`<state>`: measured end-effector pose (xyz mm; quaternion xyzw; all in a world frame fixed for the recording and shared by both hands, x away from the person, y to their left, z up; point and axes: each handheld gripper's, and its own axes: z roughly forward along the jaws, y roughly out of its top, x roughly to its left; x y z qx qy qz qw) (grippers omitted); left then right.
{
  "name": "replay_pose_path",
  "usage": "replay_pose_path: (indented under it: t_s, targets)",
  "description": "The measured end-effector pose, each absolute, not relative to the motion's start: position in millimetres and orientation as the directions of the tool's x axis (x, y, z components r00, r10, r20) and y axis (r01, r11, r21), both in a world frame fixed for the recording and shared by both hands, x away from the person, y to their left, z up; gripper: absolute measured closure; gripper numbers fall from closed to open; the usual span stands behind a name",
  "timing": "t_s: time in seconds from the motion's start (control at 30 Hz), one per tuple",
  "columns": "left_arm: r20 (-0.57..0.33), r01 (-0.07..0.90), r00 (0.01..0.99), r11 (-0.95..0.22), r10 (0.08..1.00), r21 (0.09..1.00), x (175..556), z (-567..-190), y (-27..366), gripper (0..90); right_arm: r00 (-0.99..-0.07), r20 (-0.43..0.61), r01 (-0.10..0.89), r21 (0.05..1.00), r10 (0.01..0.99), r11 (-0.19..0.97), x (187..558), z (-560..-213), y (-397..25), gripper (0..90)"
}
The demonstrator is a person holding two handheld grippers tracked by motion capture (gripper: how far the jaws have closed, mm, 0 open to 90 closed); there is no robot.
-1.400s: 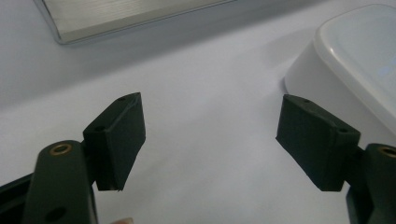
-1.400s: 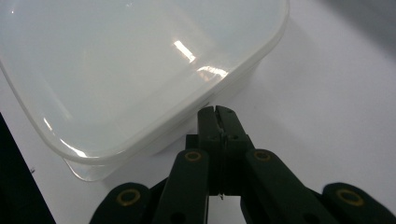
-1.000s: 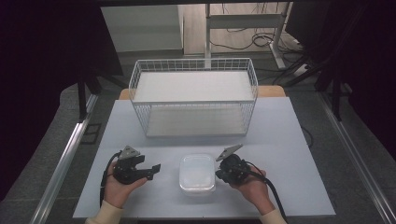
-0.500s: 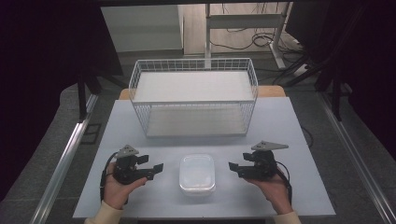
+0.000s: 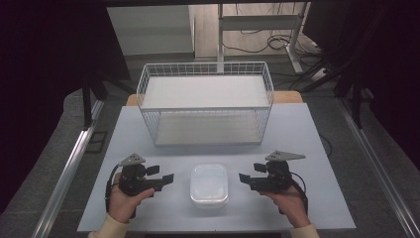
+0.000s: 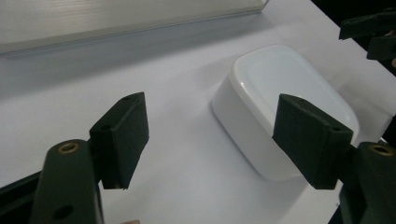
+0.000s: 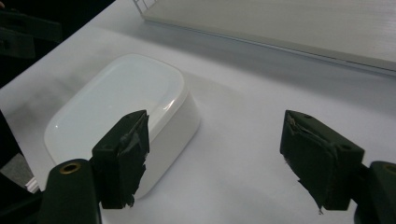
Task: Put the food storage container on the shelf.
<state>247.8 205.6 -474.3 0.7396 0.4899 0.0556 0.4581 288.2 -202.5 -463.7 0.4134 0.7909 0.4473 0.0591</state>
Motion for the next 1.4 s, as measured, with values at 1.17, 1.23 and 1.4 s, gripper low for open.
replay_pose_path:
  t_s: [1.17, 1.23, 1.4]
  targets:
    - [-0.615, 0.81, 0.474, -0.038, 0.63, 0.585, 255, -494, 170, 33.3, -0.618, 0.422, 0.709, 0.664, 0.663, 0.238, 281, -485, -154, 37.4]
    - [-0.622, 0.815, 0.471, -0.038, 0.625, 0.579, 256, -495, 170, 33.5, -0.617, 0.425, 0.711, 0.662, 0.663, 0.237, 281, -486, -153, 37.8]
    - [-0.623, 0.822, 0.463, -0.042, 0.63, 0.569, 259, -501, 165, 35.8, -0.594, 0.438, 0.729, 0.647, 0.674, 0.222, 281, -490, -152, 39.9]
